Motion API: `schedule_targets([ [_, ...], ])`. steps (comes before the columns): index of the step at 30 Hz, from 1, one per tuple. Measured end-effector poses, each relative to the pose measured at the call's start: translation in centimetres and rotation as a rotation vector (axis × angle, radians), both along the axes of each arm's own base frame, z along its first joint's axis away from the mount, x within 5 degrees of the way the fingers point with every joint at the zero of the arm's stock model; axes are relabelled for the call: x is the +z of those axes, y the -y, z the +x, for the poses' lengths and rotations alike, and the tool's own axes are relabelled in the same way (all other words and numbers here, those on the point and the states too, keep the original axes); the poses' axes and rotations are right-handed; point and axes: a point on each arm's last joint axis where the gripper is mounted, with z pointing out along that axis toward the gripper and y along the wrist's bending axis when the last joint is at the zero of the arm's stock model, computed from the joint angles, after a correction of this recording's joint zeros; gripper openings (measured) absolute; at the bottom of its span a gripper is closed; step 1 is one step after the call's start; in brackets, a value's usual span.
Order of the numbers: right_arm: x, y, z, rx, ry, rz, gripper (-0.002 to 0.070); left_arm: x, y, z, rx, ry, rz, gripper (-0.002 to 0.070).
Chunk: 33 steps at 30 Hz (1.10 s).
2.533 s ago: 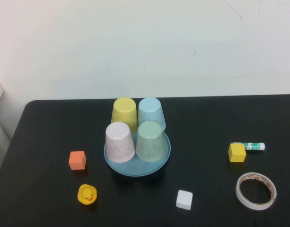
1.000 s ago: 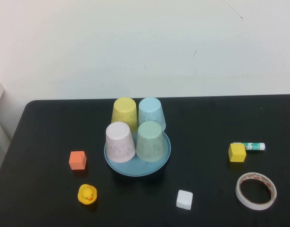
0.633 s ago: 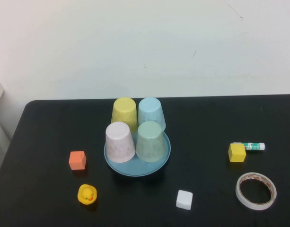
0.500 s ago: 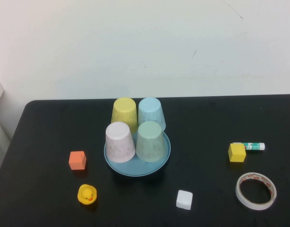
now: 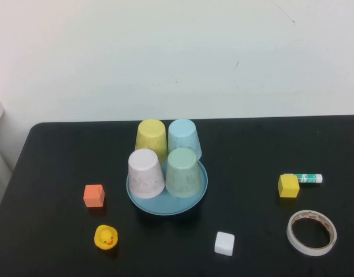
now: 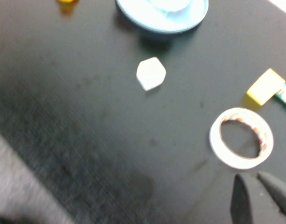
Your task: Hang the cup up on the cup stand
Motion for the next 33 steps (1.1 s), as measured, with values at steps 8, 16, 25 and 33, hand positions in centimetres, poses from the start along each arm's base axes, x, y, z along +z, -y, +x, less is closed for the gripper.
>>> schedule_targets([
  [8,-1.8,1.7,-0.2,-0.259,0.208,0.113,0.0000,0.0,0.0,0.0,0.000,0.000,0.002,0.0000],
  [16,-7.4,3.1,-0.3,-0.544,0.258,0.096,0.0000,0.0,0.0,0.0,0.000,0.000,0.001,0.0000],
  [25,-8.7,3.4,0.2,-0.606,0.308,0.102,0.0000,0.0,0.0,0.0,0.000,-0.002,0.004,-0.0001],
  [33,-8.7,3.4,0.2,-0.649,0.290,0.171,0.0000,0.0,0.0,0.0,0.000,-0.002,0.004,-0.0001],
])
